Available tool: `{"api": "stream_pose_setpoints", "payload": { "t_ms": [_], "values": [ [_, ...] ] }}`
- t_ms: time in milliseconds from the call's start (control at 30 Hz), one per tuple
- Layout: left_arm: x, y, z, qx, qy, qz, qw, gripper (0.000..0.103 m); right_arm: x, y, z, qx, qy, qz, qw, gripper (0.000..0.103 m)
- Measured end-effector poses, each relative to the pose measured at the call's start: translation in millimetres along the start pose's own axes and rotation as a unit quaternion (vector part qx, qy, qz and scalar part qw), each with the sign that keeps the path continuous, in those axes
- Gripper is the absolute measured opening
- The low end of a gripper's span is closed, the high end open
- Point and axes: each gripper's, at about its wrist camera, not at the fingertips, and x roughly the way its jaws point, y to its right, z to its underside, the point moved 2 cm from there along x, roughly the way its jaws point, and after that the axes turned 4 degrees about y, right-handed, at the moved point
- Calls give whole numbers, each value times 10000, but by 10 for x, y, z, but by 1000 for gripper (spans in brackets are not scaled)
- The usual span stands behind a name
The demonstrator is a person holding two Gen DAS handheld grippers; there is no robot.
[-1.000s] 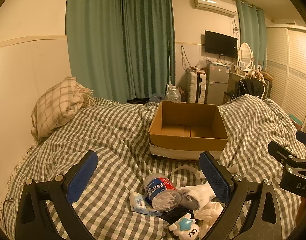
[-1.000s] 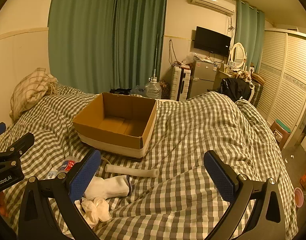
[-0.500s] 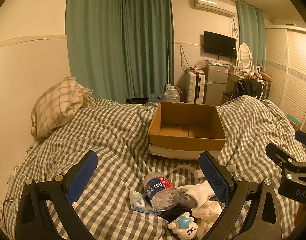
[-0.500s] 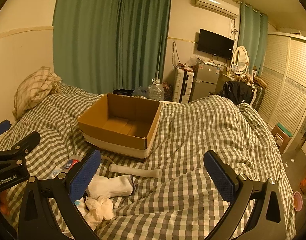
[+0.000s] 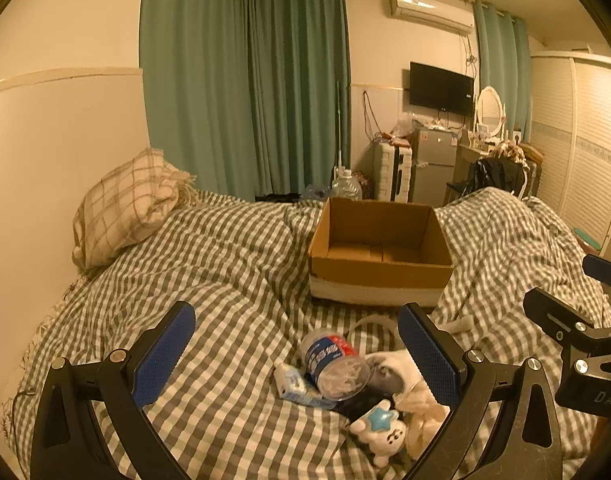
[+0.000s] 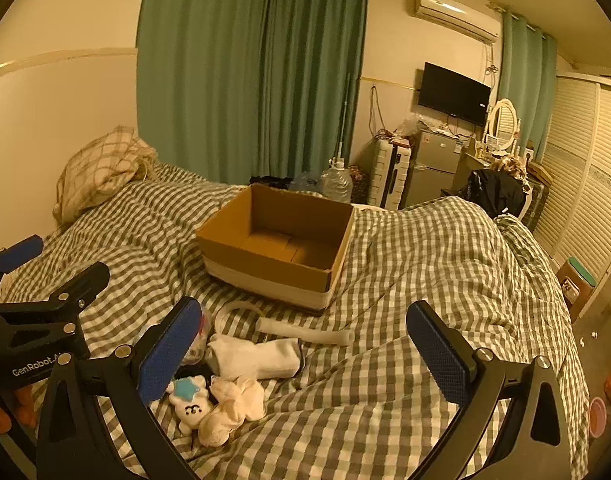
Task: Organize objects
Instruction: 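Move both tools down toward the pile of items on the bed, then grasp the white star plush toy with the left tool while the right tool grasps the lace cloth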
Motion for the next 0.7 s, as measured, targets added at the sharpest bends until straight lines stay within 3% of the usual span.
{"api": "stream_pose_setpoints", "payload": {
  "t_ms": [167, 500, 567, 600, 700],
  "values": [
    [154, -45, 218, 95, -293, -60, 9995, 103, 171, -94, 178, -225, -344, -90, 9991, 103],
    [564, -153, 614, 54, -943, -154, 9954, 103, 813, -314, 710, -440, -1650, -551, 9838, 101],
    [605, -147, 652, 51, -1021, -125, 9947, 103, 919, -420, 839, -654, -1888, -652, 9777, 95],
    [619, -139, 669, 61, -1059, -114, 9943, 103, 991, -473, 909, -749, -2039, -725, 9734, 87],
    [641, -110, 711, 102, -1139, -76, 9934, 103, 1167, -535, 1074, -798, -2505, -907, 9606, 52]
  ]
}}
